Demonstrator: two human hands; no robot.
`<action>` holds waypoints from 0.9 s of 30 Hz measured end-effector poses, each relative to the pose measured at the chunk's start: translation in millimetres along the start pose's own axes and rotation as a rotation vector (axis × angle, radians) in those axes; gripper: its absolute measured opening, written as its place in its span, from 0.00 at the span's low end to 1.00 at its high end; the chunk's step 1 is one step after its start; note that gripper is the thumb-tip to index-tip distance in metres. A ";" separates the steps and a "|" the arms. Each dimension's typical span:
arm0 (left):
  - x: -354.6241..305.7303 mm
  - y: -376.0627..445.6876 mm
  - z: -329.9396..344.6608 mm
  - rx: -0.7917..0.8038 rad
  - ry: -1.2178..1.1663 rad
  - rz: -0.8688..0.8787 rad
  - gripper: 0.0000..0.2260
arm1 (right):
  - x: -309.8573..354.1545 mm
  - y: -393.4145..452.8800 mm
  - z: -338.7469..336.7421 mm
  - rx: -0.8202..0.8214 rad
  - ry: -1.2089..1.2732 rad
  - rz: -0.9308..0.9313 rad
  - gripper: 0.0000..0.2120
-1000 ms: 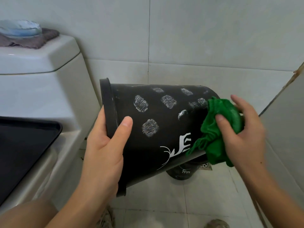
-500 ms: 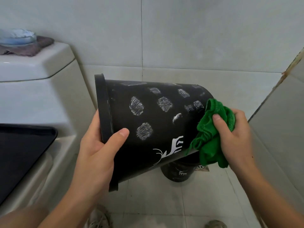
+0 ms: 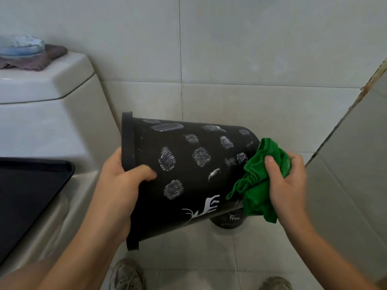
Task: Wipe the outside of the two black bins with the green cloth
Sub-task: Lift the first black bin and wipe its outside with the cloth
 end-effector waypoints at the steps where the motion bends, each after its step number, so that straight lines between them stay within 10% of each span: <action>1: 0.5 1.3 0.2 -0.012 0.011 0.007 0.12 | 0.1 0.2 -0.1 0.000 -0.008 0.001 0.06; 8: -10.5 -0.7 5.3 0.009 0.171 0.136 0.36 | 1.4 0.3 -5.4 -0.038 -0.028 0.020 0.07; 15: -9.3 -5.3 6.9 -0.041 0.127 0.174 0.38 | 5.1 0.3 3.0 0.022 -0.090 -0.051 0.04; 20: -10.8 -5.9 1.4 -0.110 0.088 0.200 0.37 | 35.1 -4.6 -3.2 -0.068 -0.150 -0.319 0.08; 27: -6.9 -8.2 12.2 -0.096 0.073 0.248 0.39 | 89.8 -57.2 30.8 0.259 -0.193 -0.804 0.14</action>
Point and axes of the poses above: each hand's wrist, its own y-axis towards the middle knuckle, its own z-axis out of the palm, x = y × z, the point moved 7 cm from there along y, towards the middle knuckle, and after that the axes turned 6 degrees about y, right-handed, at the moved point
